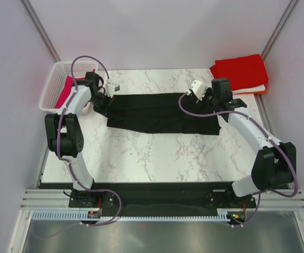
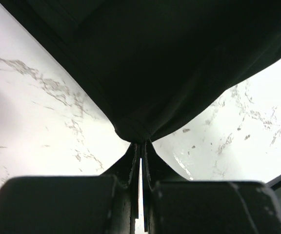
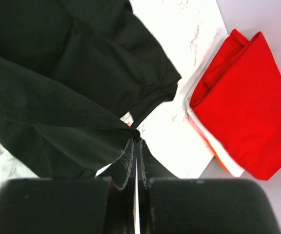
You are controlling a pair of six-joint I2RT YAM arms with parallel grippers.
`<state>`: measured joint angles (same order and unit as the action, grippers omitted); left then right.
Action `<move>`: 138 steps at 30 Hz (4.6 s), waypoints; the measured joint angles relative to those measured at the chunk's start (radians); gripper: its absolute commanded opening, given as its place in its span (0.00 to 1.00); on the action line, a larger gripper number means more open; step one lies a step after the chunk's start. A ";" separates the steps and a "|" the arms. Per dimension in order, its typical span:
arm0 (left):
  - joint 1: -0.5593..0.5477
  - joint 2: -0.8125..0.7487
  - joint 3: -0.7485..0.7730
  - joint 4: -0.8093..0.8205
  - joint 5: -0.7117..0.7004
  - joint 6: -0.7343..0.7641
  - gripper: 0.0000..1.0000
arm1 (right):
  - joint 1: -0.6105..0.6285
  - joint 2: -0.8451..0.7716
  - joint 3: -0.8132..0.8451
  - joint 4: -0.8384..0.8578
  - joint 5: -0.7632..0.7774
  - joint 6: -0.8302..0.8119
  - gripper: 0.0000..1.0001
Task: Fold and stack the t-shirts
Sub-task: Fold the tshirt
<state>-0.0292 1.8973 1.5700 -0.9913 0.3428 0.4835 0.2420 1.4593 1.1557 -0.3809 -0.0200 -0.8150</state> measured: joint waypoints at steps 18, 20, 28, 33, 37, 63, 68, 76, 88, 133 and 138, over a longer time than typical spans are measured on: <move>0.001 0.187 0.255 -0.069 -0.023 -0.037 0.02 | -0.009 0.354 0.297 0.090 0.044 0.014 0.00; 0.001 0.188 0.256 -0.076 -0.029 -0.039 0.02 | -0.011 0.385 0.332 0.092 0.046 0.014 0.00; 0.002 0.247 0.304 -0.077 -0.060 -0.060 0.29 | -0.013 0.531 0.465 0.103 0.058 0.031 0.27; 0.002 0.262 0.332 -0.074 -0.117 -0.090 1.00 | -0.015 0.567 0.525 0.101 0.090 0.086 0.36; 0.002 0.225 0.338 -0.068 -0.127 -0.094 1.00 | -0.015 0.525 0.532 0.091 0.079 0.132 0.39; -0.032 0.335 0.287 -0.061 0.053 -0.082 0.05 | -0.015 0.680 0.603 -0.252 -0.156 0.129 0.47; -0.032 0.338 0.285 -0.062 0.051 -0.082 0.02 | -0.015 0.682 0.611 -0.275 -0.184 0.118 0.48; -0.032 0.372 0.272 -0.061 0.040 -0.082 0.02 | -0.015 0.689 0.611 -0.331 -0.222 0.100 0.49; -0.032 0.380 0.270 -0.062 0.031 -0.082 0.02 | -0.015 0.763 0.678 -0.361 -0.265 0.105 0.45; -0.040 -0.058 0.265 0.024 0.051 -0.132 0.32 | 0.148 0.344 0.486 -0.051 -0.102 0.220 0.54; -0.088 0.015 0.089 0.045 -0.024 0.153 0.52 | 0.148 0.335 0.403 -0.055 -0.089 0.239 0.54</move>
<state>-0.1169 1.9125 1.6592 -0.9459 0.3183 0.6361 0.3901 1.7939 1.5585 -0.4358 -0.1093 -0.5758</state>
